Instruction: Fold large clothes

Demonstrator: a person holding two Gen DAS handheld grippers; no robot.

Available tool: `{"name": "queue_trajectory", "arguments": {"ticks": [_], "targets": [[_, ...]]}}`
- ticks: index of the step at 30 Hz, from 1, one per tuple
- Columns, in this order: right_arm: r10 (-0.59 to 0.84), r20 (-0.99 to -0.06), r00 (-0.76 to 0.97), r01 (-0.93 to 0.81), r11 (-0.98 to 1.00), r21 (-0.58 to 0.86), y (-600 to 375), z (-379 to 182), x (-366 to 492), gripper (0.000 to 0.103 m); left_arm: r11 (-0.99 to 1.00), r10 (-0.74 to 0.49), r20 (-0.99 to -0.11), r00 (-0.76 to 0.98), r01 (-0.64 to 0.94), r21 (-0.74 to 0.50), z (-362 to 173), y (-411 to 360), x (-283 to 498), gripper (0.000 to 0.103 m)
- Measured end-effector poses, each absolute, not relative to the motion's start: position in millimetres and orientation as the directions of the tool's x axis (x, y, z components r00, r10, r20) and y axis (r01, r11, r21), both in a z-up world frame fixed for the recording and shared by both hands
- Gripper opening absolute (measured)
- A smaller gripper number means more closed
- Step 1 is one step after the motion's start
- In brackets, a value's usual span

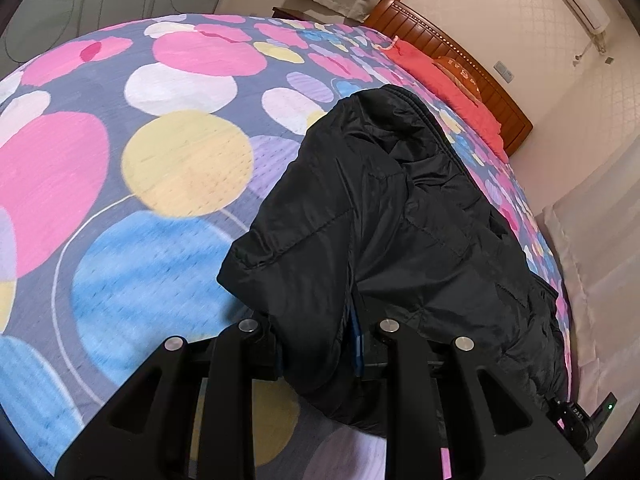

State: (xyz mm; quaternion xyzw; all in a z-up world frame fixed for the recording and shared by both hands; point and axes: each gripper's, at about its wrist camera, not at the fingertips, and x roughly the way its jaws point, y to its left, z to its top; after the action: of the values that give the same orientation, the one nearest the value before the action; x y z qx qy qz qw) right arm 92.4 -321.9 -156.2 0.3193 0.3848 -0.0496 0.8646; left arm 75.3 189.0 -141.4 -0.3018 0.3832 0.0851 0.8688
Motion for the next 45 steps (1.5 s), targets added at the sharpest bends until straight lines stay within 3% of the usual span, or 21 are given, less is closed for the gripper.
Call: {"name": "queue_trajectory", "arguments": {"ticks": [21,27,32,35,37,45], "targets": [[0.181,-0.699,0.692,0.316,0.794,0.519,-327.3,-157.4,47.7,0.024,0.8,-0.105,-0.721,0.685,-0.372,-0.47,-138.1,194.6,9.0,0.023],[0.17,-0.71,0.684,0.315,0.809,0.497,-327.8,-159.2,43.9,0.028,0.805,-0.116,-0.721,0.683,-0.361,-0.471,-139.8,197.3,10.0,0.025],[0.131,-0.731,0.67,0.334,0.826,0.454,-327.0,-153.3,39.6,0.04,0.808,-0.115,-0.727,0.677,-0.363,-0.465,-136.4,198.4,11.6,0.033],[0.1,-0.745,0.66,0.341,0.843,0.416,-326.7,-146.4,29.4,0.045,0.816,-0.098,-0.734,0.672,-0.368,-0.445,-134.5,202.1,4.4,0.046],[0.074,-0.754,0.653,0.347,0.856,0.384,-326.0,-140.7,22.6,0.046,0.833,-0.073,-0.743,0.665,-0.369,-0.412,-131.4,204.0,1.1,0.053],[-0.079,-0.725,0.684,0.32,0.926,0.201,-295.4,-92.2,5.8,0.046,0.859,-0.028,-0.732,0.68,-0.358,-0.365,-105.3,223.9,-15.2,0.06]]}}
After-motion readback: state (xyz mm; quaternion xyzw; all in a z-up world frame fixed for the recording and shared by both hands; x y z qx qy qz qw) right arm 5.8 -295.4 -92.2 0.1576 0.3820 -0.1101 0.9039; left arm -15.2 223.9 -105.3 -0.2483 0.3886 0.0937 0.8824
